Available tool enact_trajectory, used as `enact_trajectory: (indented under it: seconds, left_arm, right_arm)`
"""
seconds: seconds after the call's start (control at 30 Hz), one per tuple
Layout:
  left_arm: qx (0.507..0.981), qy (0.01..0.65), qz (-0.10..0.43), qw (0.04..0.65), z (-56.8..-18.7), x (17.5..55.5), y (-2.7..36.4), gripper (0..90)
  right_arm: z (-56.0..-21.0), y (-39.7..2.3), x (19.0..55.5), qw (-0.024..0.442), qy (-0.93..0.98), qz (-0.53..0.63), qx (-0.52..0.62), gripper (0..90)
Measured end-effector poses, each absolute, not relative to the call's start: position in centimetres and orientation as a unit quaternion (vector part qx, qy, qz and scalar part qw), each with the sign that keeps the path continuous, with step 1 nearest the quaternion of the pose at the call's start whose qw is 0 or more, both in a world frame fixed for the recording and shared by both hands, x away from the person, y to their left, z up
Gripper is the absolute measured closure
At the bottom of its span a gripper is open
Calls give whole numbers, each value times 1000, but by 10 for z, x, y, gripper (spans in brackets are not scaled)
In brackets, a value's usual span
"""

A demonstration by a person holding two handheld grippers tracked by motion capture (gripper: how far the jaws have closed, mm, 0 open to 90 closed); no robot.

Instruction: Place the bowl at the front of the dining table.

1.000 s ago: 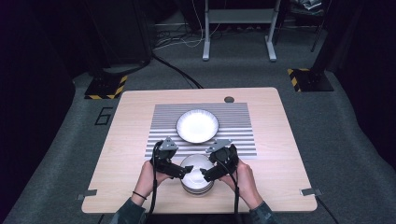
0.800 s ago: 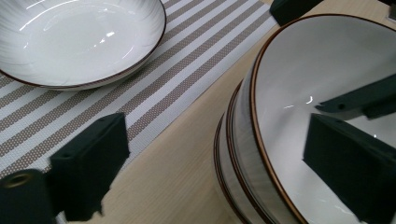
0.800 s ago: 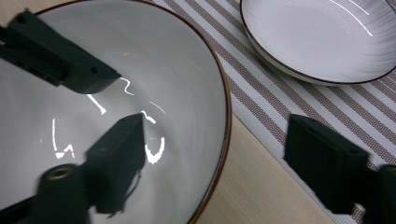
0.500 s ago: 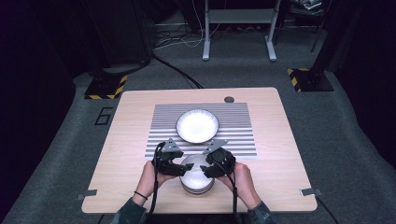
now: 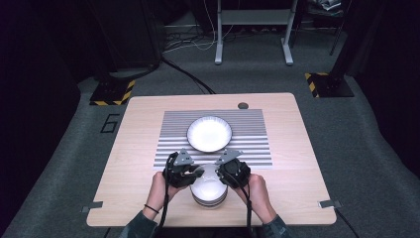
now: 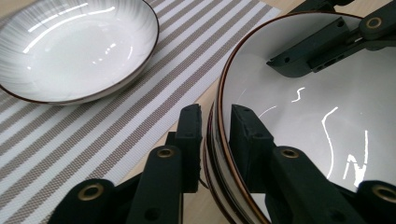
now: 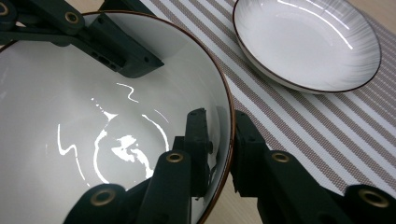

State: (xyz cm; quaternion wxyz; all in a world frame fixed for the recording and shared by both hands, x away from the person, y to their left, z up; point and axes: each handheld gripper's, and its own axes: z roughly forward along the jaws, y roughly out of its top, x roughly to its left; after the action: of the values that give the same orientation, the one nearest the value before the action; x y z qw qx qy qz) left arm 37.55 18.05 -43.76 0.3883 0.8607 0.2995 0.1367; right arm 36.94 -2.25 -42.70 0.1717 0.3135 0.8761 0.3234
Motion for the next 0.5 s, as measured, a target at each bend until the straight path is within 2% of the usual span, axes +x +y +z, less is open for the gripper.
enact_trajectory:
  seconds: [0.1, 0.5]
  left_arm:
    - [860, 295, 149, 388, -437, 373, 179, 789]
    - [845, 285, 194, 409, -431, 361, 180, 826]
  right_arm:
    - [-428, -22, 369, 189, 874, 327, 305, 794]
    - [-420, -18, 356, 247, 856, 349, 293, 819]
